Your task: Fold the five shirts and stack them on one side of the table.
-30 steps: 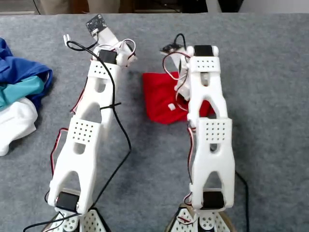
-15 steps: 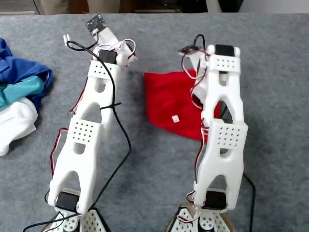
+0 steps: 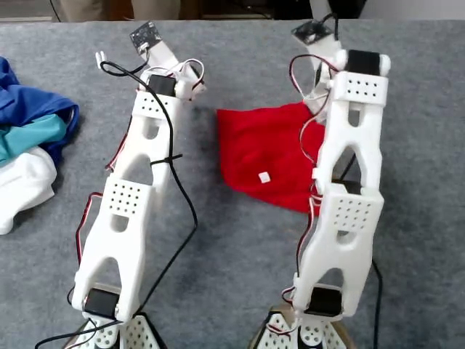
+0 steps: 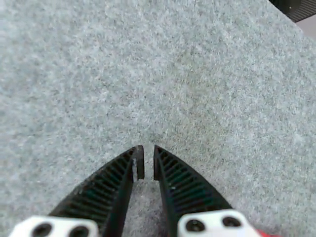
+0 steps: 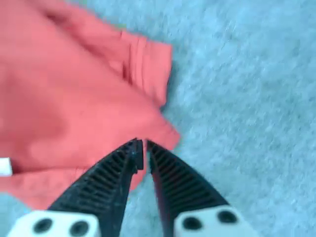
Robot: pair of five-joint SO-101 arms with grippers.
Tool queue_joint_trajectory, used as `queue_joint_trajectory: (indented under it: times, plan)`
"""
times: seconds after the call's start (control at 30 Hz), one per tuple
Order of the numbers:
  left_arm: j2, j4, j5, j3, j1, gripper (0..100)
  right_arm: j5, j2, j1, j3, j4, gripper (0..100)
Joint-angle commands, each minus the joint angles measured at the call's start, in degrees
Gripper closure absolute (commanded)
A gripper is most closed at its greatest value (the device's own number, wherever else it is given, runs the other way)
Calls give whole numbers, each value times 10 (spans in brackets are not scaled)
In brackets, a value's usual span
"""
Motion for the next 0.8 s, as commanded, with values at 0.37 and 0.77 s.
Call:
queue_joint_trajectory:
  times: [0.37, 0.77]
  plan:
    - [-10, 5, -11, -2, 6, 951, -2, 108, 1, -108, 39, 837]
    - [-10, 6, -11, -2, 6, 951, 4, 153, 7, -111, 37, 837]
